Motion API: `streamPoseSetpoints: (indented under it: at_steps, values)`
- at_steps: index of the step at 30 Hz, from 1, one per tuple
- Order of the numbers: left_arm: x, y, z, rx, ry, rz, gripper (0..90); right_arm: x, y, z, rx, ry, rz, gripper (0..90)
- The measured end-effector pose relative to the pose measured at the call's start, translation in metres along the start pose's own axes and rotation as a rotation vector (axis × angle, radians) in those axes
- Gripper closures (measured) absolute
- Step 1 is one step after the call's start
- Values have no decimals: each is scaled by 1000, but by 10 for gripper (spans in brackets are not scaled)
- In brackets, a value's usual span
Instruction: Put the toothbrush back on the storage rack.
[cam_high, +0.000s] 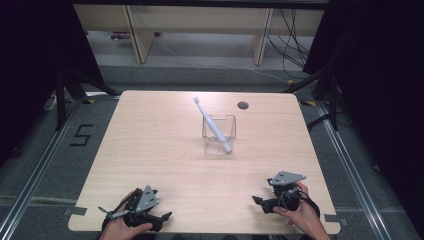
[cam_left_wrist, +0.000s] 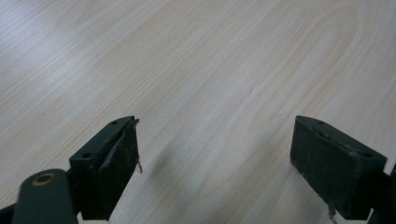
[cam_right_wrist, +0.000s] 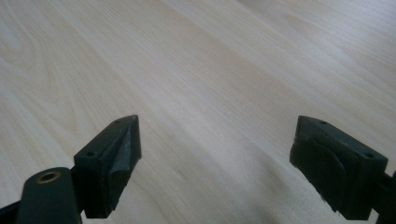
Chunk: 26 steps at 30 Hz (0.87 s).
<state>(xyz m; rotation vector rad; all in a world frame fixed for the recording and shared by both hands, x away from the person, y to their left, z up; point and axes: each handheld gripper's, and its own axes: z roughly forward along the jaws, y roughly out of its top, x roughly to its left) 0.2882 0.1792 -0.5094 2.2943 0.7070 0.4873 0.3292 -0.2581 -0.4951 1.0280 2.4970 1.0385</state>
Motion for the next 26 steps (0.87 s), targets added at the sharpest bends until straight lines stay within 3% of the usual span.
streamPoseSetpoints:
  at_steps: [1, 26]
  values:
    - [-1, 0, 1, -15, -4, -22, 151, -1, 0, 2, -12, 1, -15, 168]
    - [-1, 0, 1, -7, 2, -13, 151, 1, 1, 1, -2, 3, -7, 168]
